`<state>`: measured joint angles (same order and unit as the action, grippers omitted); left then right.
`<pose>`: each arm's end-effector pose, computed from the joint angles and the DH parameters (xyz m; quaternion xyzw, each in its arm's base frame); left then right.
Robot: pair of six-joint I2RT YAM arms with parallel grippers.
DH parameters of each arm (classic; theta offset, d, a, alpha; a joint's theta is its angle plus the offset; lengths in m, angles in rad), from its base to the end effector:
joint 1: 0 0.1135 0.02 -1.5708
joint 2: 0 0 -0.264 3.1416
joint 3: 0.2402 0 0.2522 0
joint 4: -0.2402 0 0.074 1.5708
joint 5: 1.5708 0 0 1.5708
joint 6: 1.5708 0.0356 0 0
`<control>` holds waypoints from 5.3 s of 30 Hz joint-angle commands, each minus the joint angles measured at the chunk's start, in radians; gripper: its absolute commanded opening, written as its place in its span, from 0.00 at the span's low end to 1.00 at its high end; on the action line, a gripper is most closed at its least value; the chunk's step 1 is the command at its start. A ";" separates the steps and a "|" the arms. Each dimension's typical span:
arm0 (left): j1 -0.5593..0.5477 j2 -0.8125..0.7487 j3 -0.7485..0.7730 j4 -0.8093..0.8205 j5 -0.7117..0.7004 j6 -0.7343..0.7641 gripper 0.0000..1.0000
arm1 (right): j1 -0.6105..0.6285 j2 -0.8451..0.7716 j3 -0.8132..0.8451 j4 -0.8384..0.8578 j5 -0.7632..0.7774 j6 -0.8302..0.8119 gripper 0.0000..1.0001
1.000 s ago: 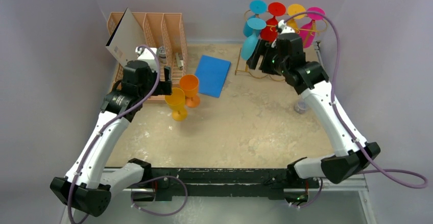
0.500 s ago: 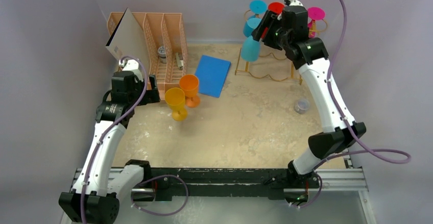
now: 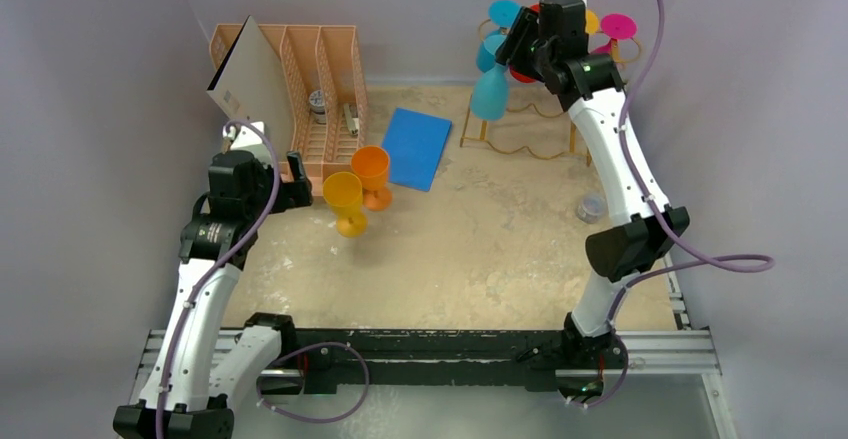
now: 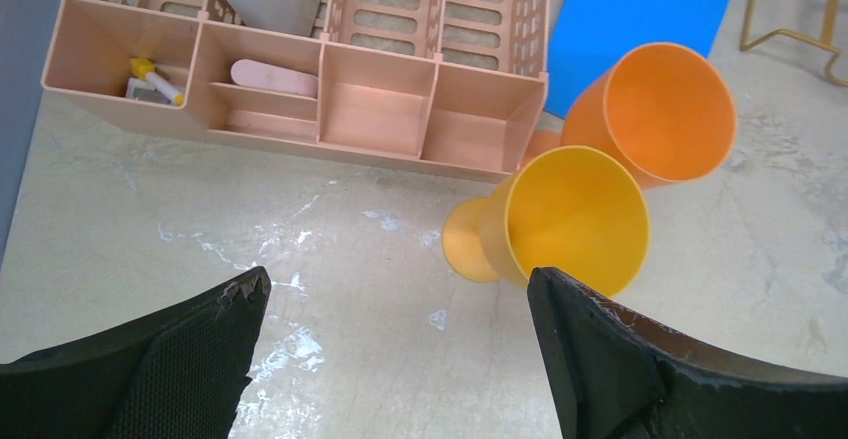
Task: Take the wine glass off the wine glass rack
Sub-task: Pick up the wine glass from the wine rack.
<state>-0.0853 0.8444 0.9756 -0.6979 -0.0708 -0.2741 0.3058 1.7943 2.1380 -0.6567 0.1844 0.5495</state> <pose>0.1716 -0.0122 0.3436 -0.0995 0.8705 -0.0554 0.4787 0.3764 0.1120 0.4764 0.1516 0.7927 0.1752 0.5639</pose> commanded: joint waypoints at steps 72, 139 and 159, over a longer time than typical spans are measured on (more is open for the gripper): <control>0.008 -0.014 0.169 -0.133 0.013 -0.021 1.00 | -0.173 0.097 0.044 0.144 -0.298 0.312 0.00; 0.008 0.014 0.303 -0.164 0.388 -0.021 1.00 | -0.217 -0.025 -0.159 0.477 -0.923 0.461 0.00; 0.007 0.062 0.317 -0.143 0.500 -0.040 1.00 | -0.221 -0.077 -0.274 0.488 -0.964 0.439 0.00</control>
<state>-0.0853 0.9001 1.2533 -0.8570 0.3912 -0.3042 0.0784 1.7901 1.8732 -0.1490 -0.7490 1.0267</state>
